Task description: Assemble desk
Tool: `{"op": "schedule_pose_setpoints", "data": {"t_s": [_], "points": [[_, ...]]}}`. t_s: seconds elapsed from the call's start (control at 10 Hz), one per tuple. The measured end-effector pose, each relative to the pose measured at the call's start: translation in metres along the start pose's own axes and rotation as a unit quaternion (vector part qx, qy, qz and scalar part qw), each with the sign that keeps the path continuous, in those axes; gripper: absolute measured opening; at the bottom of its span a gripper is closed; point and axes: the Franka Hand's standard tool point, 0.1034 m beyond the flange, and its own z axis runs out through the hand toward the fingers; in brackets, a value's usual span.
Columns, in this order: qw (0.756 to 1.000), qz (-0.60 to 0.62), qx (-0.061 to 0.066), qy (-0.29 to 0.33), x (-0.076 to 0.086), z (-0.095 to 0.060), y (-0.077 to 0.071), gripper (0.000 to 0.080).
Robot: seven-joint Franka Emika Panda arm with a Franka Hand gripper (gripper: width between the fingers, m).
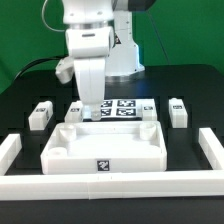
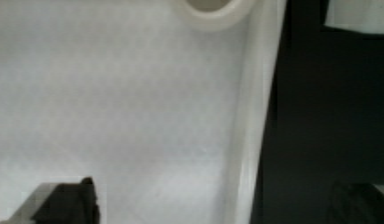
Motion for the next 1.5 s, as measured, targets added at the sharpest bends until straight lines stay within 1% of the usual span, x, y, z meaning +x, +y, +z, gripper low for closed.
{"op": "schedule_pose_setpoints", "data": {"t_s": [0.1, 0.2, 0.3, 0.4, 0.6, 0.7, 0.8, 0.9, 1.0, 1.1, 1.2, 1.3, 1.4, 1.5], "points": [[1.000, 0.004, 0.006, 0.003, -0.002, 0.015, -0.005, 0.0649], [1.000, 0.010, 0.007, 0.005, 0.002, 0.026, -0.008, 0.0649], [1.000, 0.023, 0.011, 0.008, 0.012, 0.038, -0.011, 0.0649], [0.999, 0.029, 0.012, 0.007, 0.022, 0.044, -0.012, 0.0649], [0.999, 0.049, 0.004, 0.008, 0.038, 0.049, -0.010, 0.0649], [0.998, 0.066, 0.004, 0.008, 0.045, 0.049, -0.009, 0.0649], [0.998, 0.064, 0.004, 0.008, 0.044, 0.049, -0.009, 0.0649], [0.998, 0.067, 0.004, 0.008, 0.043, 0.049, -0.009, 0.0529], [0.998, 0.067, 0.004, 0.008, 0.043, 0.049, -0.009, 0.0391], [0.998, 0.067, 0.004, 0.008, 0.043, 0.049, -0.009, 0.0391], [0.998, 0.067, 0.004, 0.008, 0.042, 0.049, -0.009, 0.0255], [0.998, 0.067, 0.004, 0.008, 0.042, 0.049, -0.009, 0.0255], [0.998, 0.068, 0.004, 0.008, 0.042, 0.049, -0.009, 0.0065], [0.998, 0.069, 0.004, 0.007, 0.042, 0.049, -0.009, 0.0055]]}}
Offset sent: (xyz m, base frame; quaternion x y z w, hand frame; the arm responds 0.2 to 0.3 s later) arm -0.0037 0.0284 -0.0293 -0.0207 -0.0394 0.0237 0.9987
